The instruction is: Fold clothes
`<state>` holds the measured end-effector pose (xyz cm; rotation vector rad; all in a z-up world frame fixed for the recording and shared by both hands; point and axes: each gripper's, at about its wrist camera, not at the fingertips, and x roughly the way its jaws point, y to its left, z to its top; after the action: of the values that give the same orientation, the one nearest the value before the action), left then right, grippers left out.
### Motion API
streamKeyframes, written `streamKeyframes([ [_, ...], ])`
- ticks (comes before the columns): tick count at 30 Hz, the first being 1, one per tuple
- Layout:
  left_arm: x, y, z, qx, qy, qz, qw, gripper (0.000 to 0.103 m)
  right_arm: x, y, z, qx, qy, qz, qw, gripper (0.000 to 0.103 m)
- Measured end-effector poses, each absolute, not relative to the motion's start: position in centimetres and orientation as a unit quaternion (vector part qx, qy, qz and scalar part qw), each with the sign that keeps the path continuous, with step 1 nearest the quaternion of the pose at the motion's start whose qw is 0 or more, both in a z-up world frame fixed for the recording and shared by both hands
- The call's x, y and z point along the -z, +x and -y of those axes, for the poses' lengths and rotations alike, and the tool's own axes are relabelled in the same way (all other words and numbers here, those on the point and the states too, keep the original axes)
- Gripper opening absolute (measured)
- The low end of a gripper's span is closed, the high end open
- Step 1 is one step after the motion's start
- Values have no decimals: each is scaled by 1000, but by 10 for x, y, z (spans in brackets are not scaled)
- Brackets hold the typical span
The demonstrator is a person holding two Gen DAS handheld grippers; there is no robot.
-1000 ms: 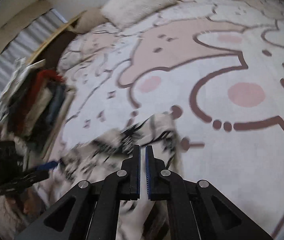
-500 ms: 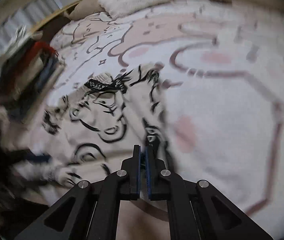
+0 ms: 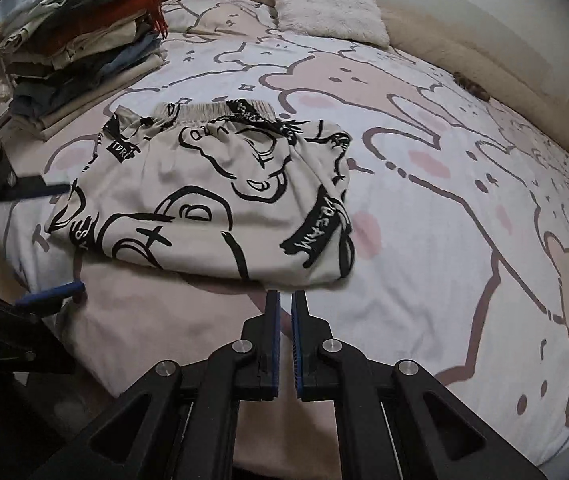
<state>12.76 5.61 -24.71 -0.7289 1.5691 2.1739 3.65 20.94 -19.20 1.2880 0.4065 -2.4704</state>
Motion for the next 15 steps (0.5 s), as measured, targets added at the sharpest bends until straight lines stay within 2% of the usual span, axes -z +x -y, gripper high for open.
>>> streamKeyframes([
  [2, 260, 131, -56, -751, -228, -602, 149, 66, 191, 40, -211, 871, 442, -145, 156, 35],
  [3, 263, 131, -57, -744, -216, -617, 137, 67, 190, 42, -213, 874, 439, -146, 151, 65],
  [4, 266, 130, -56, -739, -209, -628, 127, 67, 189, 46, -212, 877, 431, -152, 150, 72],
  [9, 276, 115, -49, -723, -186, -660, 86, 67, 187, 57, -209, 881, 409, -183, 150, 72],
  [15, 272, 106, -43, -723, -175, -661, 99, 67, 193, 60, -204, 874, 404, -218, 159, 72],
])
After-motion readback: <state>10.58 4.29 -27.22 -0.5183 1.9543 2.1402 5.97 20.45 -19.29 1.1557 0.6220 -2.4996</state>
